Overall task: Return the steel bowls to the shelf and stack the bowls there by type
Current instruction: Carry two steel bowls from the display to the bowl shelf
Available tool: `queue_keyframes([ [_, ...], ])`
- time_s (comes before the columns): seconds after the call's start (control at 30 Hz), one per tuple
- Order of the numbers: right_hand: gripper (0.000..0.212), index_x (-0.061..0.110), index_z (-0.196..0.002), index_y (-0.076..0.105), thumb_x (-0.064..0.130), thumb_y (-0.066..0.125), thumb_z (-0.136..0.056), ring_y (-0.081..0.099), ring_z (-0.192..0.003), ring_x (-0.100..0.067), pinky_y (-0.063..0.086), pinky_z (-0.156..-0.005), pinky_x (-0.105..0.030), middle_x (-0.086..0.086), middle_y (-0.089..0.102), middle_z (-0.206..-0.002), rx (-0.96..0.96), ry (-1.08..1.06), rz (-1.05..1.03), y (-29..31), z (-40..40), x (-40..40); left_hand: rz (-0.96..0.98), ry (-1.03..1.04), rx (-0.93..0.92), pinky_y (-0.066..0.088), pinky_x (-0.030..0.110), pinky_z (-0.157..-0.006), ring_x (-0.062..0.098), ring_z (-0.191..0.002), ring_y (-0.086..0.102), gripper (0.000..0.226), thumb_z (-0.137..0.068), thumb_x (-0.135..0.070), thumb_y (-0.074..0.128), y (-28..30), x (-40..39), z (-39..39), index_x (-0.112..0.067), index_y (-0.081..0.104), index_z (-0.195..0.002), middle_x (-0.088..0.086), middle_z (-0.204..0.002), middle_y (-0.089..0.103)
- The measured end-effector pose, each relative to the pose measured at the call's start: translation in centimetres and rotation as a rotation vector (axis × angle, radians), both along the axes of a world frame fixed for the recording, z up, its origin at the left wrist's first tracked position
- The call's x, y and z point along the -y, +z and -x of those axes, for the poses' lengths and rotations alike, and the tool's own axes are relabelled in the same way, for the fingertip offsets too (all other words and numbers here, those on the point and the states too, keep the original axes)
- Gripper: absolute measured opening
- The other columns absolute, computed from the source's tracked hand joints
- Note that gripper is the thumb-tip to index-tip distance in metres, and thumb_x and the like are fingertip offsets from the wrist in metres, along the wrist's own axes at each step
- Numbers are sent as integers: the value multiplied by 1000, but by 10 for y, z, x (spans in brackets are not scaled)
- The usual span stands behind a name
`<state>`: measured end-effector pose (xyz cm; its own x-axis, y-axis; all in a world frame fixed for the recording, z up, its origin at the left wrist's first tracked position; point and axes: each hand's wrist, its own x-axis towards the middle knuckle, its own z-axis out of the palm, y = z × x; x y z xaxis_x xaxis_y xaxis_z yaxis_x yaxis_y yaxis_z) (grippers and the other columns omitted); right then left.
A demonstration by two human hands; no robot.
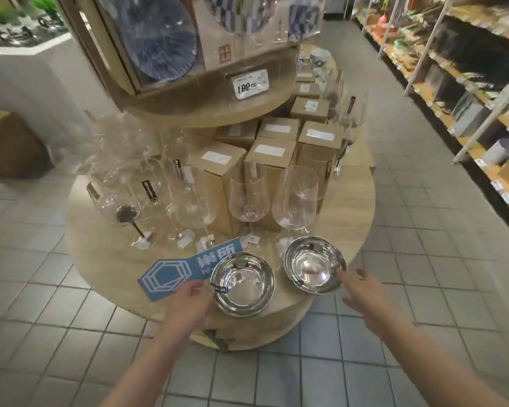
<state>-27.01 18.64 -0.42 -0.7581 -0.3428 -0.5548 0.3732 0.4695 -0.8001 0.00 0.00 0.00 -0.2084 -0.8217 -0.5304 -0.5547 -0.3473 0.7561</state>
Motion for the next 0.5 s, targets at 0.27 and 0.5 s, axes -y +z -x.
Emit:
queue_keyframes([
  [0.27,28,16,-116,65,7,67,-90,70,-96,-23,61,-70,-33,-11,73,-107,150,27,74,-38,-19,20,69,-134,184,54,47,-97,22,-101,67,35,-98,-44,55,-18,17,20,-21,70,-119,-3,-108,74],
  [0.5,36,-2,-116,61,-16,60,-83,74,-92,-38,63,-73,-42,-26,73,-106,203,-57,172,-14,-8,1,-310,-115,-138,63,50,-81,31,-90,77,36,-88,1,62,-17,18,33,-19,64,-118,13,-102,78],
])
